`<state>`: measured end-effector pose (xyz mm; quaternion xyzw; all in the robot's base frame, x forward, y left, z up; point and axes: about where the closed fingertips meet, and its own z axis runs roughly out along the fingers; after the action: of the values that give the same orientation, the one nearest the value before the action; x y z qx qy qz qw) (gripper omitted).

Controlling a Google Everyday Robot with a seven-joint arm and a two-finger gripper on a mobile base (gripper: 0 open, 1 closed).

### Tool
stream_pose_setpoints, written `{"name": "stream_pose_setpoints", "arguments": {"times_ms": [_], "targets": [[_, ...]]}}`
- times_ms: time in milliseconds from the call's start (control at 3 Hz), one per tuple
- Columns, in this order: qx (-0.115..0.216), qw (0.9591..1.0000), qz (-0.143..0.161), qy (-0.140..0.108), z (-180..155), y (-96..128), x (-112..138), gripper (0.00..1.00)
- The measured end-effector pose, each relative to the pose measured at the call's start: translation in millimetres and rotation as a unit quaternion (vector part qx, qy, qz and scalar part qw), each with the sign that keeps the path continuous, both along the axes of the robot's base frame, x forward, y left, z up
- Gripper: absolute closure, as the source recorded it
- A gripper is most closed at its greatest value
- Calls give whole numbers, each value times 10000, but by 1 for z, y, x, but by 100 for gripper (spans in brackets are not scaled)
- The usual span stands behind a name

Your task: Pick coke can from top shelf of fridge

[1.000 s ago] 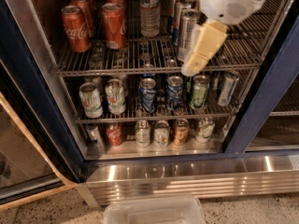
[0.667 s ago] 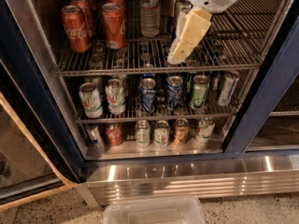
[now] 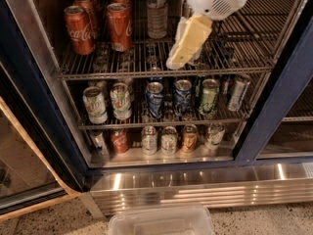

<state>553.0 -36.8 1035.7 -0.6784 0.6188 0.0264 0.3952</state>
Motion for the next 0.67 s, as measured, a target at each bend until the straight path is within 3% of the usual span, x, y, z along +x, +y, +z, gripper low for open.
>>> {"name": "stream_pose_setpoints", "arguments": {"times_ms": [333,667], "targets": [[402,9988,10,-278,-16,32,16,0],[832,9945,-69,-633,-11,64,43,0]]}}
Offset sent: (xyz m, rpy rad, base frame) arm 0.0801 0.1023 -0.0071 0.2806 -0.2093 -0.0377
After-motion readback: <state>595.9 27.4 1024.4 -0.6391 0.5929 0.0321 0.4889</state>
